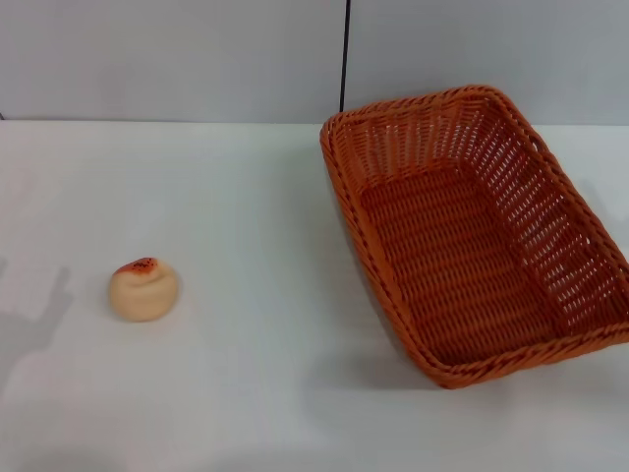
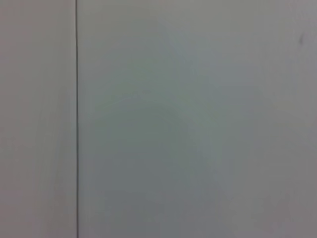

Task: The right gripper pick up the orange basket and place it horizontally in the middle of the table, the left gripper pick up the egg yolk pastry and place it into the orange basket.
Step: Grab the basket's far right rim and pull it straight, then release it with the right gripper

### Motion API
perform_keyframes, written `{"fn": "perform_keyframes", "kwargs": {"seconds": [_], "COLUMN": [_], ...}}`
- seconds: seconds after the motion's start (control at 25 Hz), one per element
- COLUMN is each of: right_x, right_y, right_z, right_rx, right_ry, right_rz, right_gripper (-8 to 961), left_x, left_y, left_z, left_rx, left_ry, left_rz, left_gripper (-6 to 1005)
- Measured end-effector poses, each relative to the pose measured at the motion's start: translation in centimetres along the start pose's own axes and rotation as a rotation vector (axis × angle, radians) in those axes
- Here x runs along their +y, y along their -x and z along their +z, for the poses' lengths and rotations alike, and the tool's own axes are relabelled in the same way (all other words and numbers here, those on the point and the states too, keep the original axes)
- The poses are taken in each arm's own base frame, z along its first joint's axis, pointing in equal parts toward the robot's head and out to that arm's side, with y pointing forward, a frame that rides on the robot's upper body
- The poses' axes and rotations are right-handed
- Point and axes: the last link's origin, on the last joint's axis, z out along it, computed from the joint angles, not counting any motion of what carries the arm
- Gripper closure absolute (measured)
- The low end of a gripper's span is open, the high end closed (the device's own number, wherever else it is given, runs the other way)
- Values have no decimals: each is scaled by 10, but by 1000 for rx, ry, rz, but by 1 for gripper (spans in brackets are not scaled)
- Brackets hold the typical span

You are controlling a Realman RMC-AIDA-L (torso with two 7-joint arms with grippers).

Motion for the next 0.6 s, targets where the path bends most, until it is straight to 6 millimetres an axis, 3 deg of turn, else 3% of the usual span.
{"fn": "perform_keyframes", "kwargs": {"seconds": [0.08,0.32,0.6], "right_x": [0,-3,-1], "right_y": [-1,-5,0], "right_z": [1,2,0], "right_rx": [3,22,16], "right_ry": [-7,-35,12], "right_rz": [0,2,62], "right_gripper": [261,130,137], "left_x": [0,0,0], "left_y": [0,0,0], "left_z": [0,-1,2], "left_rx": [0,0,3], "left_ry": [0,-3,2], "left_rz": [0,-3,-6], "left_gripper": [190,191,190]}}
